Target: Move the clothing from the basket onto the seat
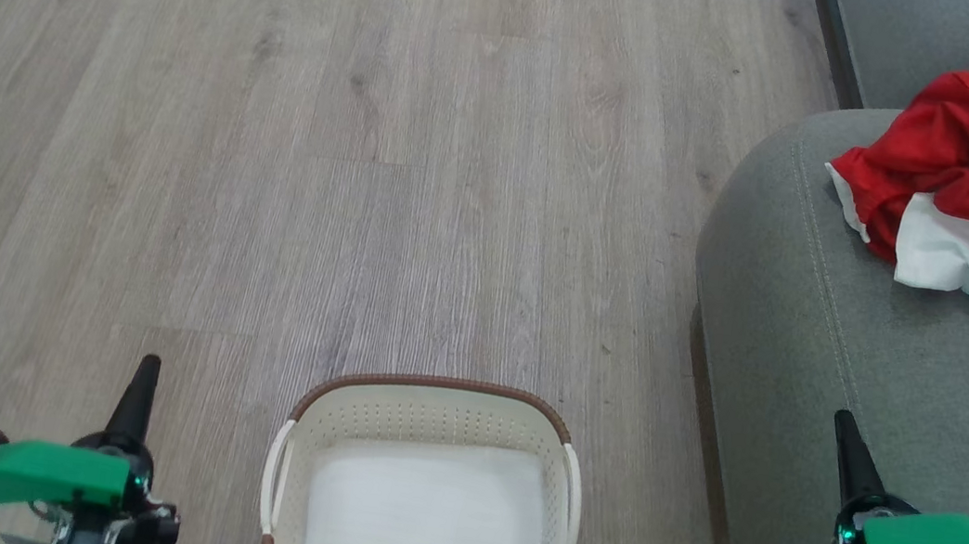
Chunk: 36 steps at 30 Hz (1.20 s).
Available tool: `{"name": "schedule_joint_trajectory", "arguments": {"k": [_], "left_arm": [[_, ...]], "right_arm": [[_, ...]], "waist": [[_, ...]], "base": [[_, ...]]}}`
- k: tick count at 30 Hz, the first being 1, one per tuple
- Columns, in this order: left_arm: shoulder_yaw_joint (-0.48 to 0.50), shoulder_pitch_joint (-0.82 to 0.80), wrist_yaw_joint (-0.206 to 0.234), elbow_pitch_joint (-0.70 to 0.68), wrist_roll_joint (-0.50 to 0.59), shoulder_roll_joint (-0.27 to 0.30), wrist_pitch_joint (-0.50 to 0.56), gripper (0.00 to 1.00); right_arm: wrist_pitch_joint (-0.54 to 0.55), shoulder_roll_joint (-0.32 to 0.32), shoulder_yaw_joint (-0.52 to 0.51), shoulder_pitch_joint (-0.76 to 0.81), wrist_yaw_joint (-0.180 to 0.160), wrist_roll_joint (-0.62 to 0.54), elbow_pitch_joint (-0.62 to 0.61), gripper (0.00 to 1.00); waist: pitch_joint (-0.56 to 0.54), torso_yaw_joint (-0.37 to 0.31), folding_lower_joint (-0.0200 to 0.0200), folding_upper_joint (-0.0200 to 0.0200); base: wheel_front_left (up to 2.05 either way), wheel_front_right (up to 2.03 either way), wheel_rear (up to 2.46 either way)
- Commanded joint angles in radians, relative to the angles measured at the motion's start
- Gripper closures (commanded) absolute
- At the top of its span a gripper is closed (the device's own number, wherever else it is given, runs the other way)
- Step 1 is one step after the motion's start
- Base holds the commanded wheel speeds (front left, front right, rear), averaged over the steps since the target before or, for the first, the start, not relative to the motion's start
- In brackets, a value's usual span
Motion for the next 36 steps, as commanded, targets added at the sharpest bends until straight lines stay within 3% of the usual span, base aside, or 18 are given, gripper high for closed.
{"name": "schedule_joint_trajectory", "arguments": {"k": [1, 25, 36], "left_arm": [[0.036, -0.055, -0.013, -0.034, -0.020, 0.007, 0.006, 1.00], [0.107, -0.105, -0.076, -0.035, -0.251, -0.014, 0.076, 1.00], [0.108, -0.105, -0.076, -0.036, -0.251, -0.014, 0.076, 1.00]], "right_arm": [[0.008, -0.002, 0.010, -0.051, 0.000, 0.024, -0.044, 1.00], [0.077, -0.001, -0.021, -0.056, 0.000, 0.284, -0.091, 1.00], [0.077, -0.001, -0.021, -0.056, 0.000, 0.285, -0.091, 1.00]], "waist": [[0.000, 0.000, 0.0000, 0.0000], [0.012, -0.005, 0.0000, 0.0000], [0.012, -0.005, 0.0000, 0.0000]], "base": [[0.00, 0.00, 0.00], [0.00, 0.00, 0.00], [0.00, 0.00, 0.00]]}}
